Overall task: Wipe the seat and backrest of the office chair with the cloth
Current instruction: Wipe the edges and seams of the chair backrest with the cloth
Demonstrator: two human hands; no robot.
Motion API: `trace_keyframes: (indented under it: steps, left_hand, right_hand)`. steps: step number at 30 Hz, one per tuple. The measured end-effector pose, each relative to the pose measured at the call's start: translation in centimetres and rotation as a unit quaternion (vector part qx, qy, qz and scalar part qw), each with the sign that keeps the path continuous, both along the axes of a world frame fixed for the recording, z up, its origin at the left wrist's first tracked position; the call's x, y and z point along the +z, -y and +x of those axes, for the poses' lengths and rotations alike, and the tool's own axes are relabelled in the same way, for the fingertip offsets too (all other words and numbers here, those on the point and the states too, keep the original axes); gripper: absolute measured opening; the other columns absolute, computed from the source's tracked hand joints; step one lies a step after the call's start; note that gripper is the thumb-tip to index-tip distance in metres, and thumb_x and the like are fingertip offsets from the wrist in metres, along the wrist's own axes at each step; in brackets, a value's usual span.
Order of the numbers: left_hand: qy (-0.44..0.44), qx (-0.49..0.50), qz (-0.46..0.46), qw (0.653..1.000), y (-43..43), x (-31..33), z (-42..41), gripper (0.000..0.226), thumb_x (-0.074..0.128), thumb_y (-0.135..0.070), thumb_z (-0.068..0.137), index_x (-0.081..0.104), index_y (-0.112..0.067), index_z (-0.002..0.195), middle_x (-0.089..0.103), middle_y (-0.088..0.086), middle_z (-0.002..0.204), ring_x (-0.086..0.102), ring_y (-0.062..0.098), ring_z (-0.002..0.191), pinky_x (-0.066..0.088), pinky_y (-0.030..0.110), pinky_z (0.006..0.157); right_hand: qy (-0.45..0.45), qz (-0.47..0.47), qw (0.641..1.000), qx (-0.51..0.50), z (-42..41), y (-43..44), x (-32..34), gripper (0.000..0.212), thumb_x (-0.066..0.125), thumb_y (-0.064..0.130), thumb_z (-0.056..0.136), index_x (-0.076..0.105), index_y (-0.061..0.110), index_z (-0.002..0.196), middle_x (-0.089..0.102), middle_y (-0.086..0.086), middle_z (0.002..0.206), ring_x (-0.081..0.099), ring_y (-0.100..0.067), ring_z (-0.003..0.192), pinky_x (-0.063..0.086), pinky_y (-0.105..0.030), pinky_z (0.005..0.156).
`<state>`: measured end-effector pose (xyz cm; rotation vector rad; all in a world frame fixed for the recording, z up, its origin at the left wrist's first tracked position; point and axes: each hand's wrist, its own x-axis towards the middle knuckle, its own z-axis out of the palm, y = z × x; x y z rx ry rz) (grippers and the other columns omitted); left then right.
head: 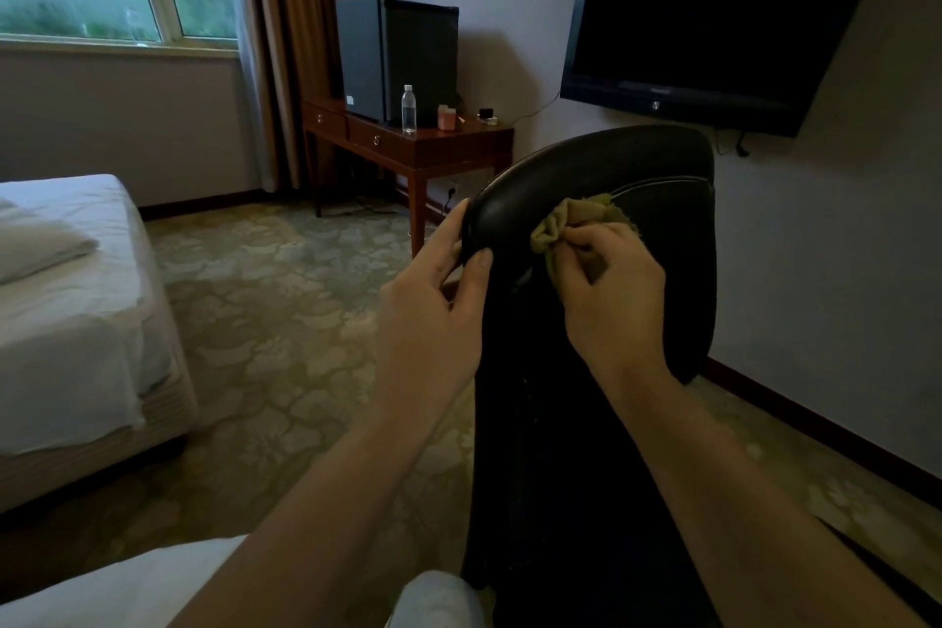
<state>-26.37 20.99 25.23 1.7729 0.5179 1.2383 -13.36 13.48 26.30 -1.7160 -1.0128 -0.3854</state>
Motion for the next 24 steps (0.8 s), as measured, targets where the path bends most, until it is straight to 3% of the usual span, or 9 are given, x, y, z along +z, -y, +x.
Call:
trace_keyframes:
  steps: [3,8,13,17,21,24]
  left_hand:
    - [0.007,-0.001,-0.009,1.000,-0.2,0.0,0.1,0.052,0.057,-0.022,0.103,0.044,-0.032,0.152,0.068,-0.011,0.127,0.070,-0.003,0.096,0.058,0.021,0.083]
    - [0.035,-0.028,-0.052,0.998,-0.2,0.2,0.1,0.051,0.059,-0.018,0.101,0.048,-0.031,0.149,0.070,-0.004,0.128,0.067,-0.001,0.112,0.057,0.029,0.096]
    - [0.050,-0.038,-0.063,0.996,-0.3,0.3,0.3,0.049,0.060,-0.016,0.101,0.050,-0.030,0.147,0.072,-0.002,0.123,0.070,0.003,0.108,0.058,0.028,0.093]
    - [0.053,-0.055,-0.069,0.995,-0.3,0.3,0.1,0.049,0.060,-0.013,0.101,0.050,-0.028,0.147,0.072,-0.003,0.124,0.070,0.002,0.107,0.057,0.022,0.090]
    - [0.059,-0.072,-0.085,0.992,-0.5,0.2,-0.3,0.048,0.060,-0.013,0.100,0.052,-0.037,0.141,0.072,-0.003,0.124,0.069,0.007,0.112,0.057,0.036,0.097]
    - [0.063,-0.069,-0.095,0.991,-0.5,0.1,-0.4,0.048,0.063,-0.013,0.098,0.053,-0.041,0.136,0.073,-0.004,0.122,0.070,0.007,0.111,0.059,0.037,0.095]
  right_hand:
    - [0.048,0.000,0.999,0.018,-1.7,0.4,-1.4,0.011,0.061,0.018,0.096,0.069,0.023,0.102,0.055,0.017,0.106,0.057,0.003,0.095,0.047,-0.014,0.087]
    - [0.099,0.013,0.994,0.038,-2.3,0.6,-2.3,0.015,0.060,0.017,0.096,0.071,0.016,0.105,0.055,0.014,0.107,0.058,-0.003,0.097,0.048,-0.015,0.087]
    - [0.007,0.011,0.999,0.031,0.2,-0.3,-0.6,0.016,0.062,0.015,0.096,0.066,0.029,0.100,0.055,0.015,0.110,0.057,0.003,0.098,0.047,-0.016,0.089]
    - [-0.041,0.038,0.998,0.030,1.0,-0.5,0.1,0.016,0.062,0.015,0.097,0.066,0.030,0.097,0.058,0.013,0.111,0.059,0.001,0.098,0.049,-0.017,0.092]
    - [-0.034,0.030,0.998,0.041,0.0,0.1,-0.3,0.018,0.063,0.016,0.096,0.064,0.034,0.097,0.055,0.022,0.104,0.058,0.005,0.097,0.046,-0.009,0.086]
    - [0.020,0.011,0.999,0.038,-0.7,0.6,-1.1,0.015,0.063,0.016,0.095,0.070,0.026,0.104,0.060,0.014,0.109,0.060,-0.001,0.100,0.049,-0.018,0.090]
